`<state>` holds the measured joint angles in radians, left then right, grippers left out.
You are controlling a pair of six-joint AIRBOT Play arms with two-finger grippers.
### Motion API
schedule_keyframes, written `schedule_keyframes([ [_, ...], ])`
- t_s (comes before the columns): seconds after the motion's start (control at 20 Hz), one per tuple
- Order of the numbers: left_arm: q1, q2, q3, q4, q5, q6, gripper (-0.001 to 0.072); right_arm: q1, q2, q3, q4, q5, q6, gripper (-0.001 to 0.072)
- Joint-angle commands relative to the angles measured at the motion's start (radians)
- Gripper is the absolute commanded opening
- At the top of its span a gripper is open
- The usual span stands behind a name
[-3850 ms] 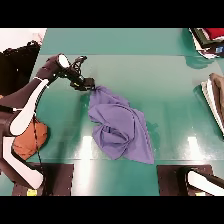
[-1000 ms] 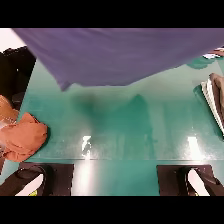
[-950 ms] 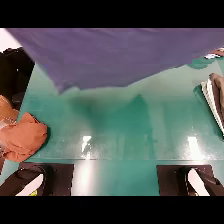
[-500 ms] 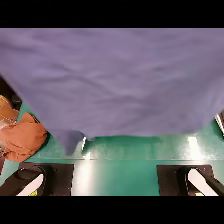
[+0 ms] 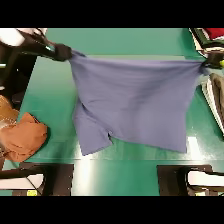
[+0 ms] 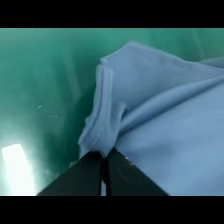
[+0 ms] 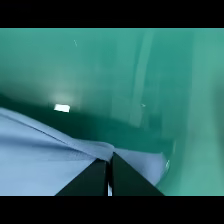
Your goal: Fold the shirts.
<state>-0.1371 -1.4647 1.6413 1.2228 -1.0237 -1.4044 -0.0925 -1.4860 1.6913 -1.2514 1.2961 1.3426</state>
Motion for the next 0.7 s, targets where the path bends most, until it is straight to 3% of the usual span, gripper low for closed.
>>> schedule_keyframes([
  [0.0,0.001,-0.211,-0.023,-0.015,0.17,0.017,0.0022,0.053,-0.154,0.021,-0.032,-0.112,0.029,0.0021],
  [0.1,0.001,-0.261,-0.023,-0.014,0.224,0.016,0.0024,0.07,-0.224,0.087,-0.031,-0.099,0.029,0.0022],
  [0.15,0.001,-0.27,-0.023,-0.014,0.225,0.015,0.0087,0.072,-0.248,0.114,-0.031,-0.093,0.029,0.0034],
  [0.2,0.001,-0.27,-0.023,-0.014,0.223,0.013,0.0345,0.072,-0.27,0.143,-0.021,-0.082,0.029,0.0178],
  [0.25,0.005,-0.269,-0.014,-0.011,0.201,0.006,0.0521,0.072,-0.286,0.172,-0.002,-0.064,0.029,0.0354],
  [0.3,0.017,-0.269,0.007,-0.005,0.144,0.006,0.052,0.069,-0.294,0.197,0.013,-0.037,0.029,0.0385],
  [0.5,0.127,-0.241,0.09,0.0,-0.241,0.007,0.0519,0.009,-0.234,0.18,0.085,0.109,-0.008,0.0385],
  [0.65,0.19,-0.143,-0.033,0.0,-0.33,0.018,0.0519,-0.052,-0.095,-0.022,0.143,0.127,-0.043,0.0384],
])
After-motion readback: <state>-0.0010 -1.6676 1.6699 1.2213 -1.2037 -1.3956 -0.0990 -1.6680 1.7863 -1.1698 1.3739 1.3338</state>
